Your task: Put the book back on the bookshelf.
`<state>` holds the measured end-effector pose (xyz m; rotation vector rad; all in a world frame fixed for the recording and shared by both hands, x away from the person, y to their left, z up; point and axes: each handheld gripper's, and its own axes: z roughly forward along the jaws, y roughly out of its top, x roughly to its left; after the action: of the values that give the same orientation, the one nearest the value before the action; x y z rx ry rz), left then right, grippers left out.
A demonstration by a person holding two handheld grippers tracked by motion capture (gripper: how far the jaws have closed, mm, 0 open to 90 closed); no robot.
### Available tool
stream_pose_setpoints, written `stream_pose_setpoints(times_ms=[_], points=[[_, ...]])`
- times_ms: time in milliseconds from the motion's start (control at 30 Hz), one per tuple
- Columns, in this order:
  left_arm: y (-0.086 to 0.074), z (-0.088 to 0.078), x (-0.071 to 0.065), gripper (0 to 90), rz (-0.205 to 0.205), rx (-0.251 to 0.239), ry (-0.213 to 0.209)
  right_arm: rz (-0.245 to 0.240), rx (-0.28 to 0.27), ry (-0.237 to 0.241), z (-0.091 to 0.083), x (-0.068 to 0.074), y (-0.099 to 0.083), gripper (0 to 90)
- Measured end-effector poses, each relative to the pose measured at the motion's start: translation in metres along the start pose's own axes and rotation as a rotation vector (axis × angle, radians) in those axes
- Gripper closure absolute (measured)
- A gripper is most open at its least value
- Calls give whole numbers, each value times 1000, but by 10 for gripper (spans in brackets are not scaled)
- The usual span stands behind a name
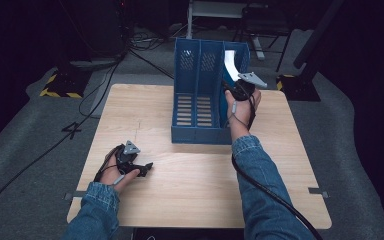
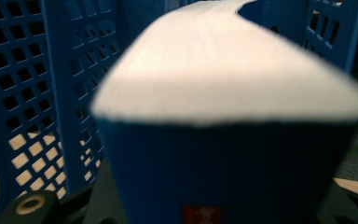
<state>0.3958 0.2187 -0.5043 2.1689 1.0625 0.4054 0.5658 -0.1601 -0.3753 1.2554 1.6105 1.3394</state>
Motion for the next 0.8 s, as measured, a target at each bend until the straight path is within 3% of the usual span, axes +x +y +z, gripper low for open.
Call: stream_pose_setpoints(times_ms=[100,400,533,600,633,800], points=[[0,0,0,168,3,-1,-2,1,-18,-15,4,2,-2,581],[0,0,0,168,1,2,-6,4,13,-12,12,-4,4,571],[0,0,0,167,5,2,-4,13,34,-5,9,-5,4,481],[0,0,0,167,2,2,-5,45,28,13,5,-8,5,398],[0,0,0,167,1,2,-5,41,32,24,-1,-10,7,341],[0,0,0,167,5,2,-4,20,27,53,-18,-11,14,281]])
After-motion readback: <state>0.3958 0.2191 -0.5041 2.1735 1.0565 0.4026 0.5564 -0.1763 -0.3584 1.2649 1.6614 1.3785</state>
